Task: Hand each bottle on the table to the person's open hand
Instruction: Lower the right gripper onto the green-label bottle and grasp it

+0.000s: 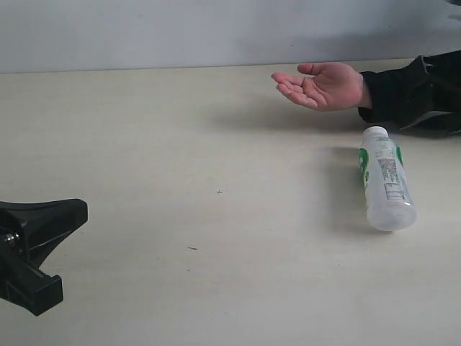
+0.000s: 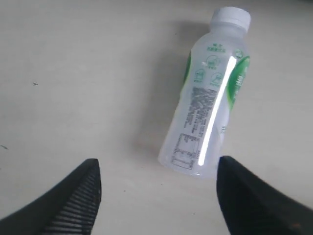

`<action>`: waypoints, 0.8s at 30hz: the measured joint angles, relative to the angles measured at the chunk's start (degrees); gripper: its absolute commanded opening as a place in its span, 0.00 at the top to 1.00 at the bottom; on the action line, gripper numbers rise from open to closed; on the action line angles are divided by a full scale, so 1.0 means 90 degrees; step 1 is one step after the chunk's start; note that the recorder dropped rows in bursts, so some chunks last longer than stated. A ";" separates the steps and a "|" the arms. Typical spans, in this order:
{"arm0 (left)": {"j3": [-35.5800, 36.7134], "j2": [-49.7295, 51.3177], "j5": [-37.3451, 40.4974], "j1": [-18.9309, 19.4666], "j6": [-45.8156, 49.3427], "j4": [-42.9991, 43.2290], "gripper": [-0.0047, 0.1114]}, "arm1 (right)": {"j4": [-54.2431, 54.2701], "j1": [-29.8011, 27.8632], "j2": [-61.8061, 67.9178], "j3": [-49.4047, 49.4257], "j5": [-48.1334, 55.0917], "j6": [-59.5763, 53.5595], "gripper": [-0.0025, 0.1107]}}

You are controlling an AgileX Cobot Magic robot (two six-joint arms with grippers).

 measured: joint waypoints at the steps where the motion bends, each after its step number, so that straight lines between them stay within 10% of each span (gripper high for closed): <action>1: 0.0000 0.0000 0.0000 0.0000 0.0000 0.0000 0.96 | -0.0256 0.0053 0.0125 -0.0067 0.0031 0.0172 0.41; 24: 0.0000 0.0000 0.0000 0.0000 0.0000 0.0000 0.96 | -0.2650 0.1242 0.2448 -0.0305 -0.1003 0.2640 0.41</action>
